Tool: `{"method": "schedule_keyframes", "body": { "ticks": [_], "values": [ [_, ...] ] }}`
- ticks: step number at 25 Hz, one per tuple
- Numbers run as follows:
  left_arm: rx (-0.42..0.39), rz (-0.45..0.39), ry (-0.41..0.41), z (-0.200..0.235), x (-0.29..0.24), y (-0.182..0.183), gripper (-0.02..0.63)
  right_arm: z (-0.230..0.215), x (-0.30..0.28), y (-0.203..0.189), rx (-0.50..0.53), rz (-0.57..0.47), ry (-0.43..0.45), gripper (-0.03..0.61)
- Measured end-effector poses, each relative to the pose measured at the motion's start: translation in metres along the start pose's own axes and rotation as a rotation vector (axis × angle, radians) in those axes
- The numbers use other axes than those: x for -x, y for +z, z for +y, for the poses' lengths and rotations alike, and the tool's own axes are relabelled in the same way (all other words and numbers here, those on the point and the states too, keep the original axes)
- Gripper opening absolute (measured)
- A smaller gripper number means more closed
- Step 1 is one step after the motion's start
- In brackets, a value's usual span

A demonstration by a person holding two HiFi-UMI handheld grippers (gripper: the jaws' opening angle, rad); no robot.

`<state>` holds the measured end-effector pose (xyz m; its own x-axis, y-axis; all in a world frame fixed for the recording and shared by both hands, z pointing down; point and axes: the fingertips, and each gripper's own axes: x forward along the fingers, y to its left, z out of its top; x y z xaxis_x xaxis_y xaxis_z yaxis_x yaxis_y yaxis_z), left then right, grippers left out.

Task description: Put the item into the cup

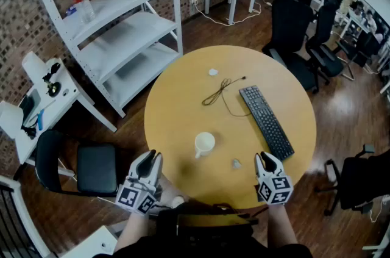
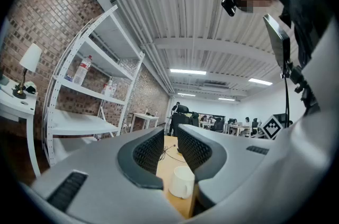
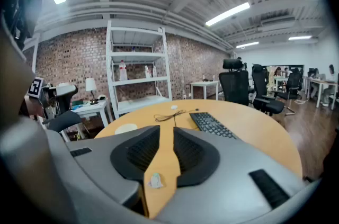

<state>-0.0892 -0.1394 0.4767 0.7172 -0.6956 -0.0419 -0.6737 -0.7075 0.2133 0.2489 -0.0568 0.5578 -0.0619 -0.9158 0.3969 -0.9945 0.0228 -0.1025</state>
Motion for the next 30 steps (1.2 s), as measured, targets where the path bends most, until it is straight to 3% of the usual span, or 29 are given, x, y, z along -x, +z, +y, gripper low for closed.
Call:
{"method": "schedule_keyframes", "body": {
  "ticks": [1, 5, 13, 24, 26, 28, 30],
  "values": [
    [0.003, 0.000, 0.004, 0.000, 0.001, 0.000, 0.074, 0.003, -0.008, -0.010, 0.016, 0.042, 0.014, 0.108],
    [0.012, 0.009, 0.019, 0.001, 0.005, -0.005, 0.074, 0.014, -0.034, -0.058, 0.099, 0.221, 0.060, 0.174],
    [0.024, 0.069, 0.085, 0.008, 0.028, -0.015, 0.074, 0.019, -0.071, -0.133, 0.195, 0.489, 0.078, 0.179],
    [0.059, 0.111, 0.141, 0.001, 0.044, -0.028, 0.074, 0.032, -0.080, -0.156, 0.168, 0.574, 0.129, 0.179],
    [0.059, 0.109, 0.139, -0.001, 0.042, -0.028, 0.074, 0.032, -0.079, -0.157, 0.189, 0.572, 0.121, 0.154],
    [0.058, 0.107, 0.132, -0.001, 0.040, -0.028, 0.074, 0.030, -0.080, -0.153, 0.209, 0.553, 0.115, 0.081],
    [0.054, 0.101, 0.123, 0.000, 0.036, -0.026, 0.074, 0.030, -0.082, -0.145, 0.205, 0.523, 0.117, 0.081]
  ]
}}
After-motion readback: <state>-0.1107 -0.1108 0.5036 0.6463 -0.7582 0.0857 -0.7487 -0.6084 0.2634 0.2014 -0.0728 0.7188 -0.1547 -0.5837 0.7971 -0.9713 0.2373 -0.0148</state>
